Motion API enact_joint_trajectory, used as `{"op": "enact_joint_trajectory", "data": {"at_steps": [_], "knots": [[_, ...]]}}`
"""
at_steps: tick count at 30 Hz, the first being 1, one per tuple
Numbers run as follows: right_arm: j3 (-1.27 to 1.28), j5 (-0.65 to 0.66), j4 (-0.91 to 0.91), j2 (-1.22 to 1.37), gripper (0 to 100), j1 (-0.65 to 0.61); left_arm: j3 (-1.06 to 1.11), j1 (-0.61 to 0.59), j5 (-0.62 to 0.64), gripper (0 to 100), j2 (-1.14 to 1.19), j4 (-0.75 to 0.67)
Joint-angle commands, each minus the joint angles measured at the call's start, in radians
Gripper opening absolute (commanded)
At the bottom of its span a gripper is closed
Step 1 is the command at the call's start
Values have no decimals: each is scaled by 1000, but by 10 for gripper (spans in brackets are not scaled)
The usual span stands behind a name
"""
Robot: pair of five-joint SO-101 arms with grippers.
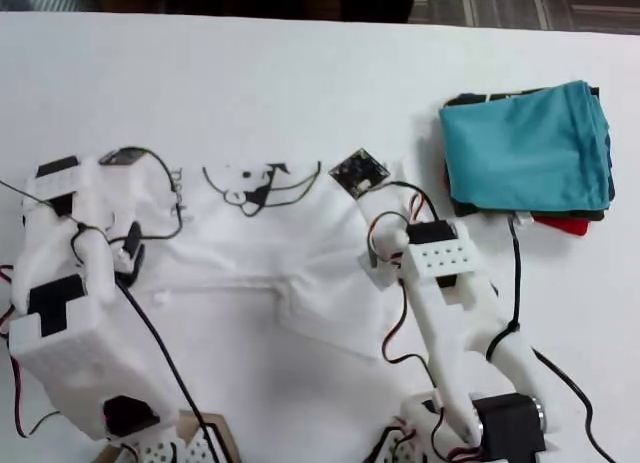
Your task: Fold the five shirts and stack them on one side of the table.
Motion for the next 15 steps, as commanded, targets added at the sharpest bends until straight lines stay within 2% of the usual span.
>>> {"op": "enact_joint_trajectory", "data": {"at_steps": [1,10,15], "knots": [[-8,0,28,-56,21,-4,-1,-8,-9,26,-61,44],[14,9,59,-51,22,-13,-217,-11,-11,26,-61,233],[118,9,58,-56,22,-154,-372,-9,-2,26,-57,302]]}}
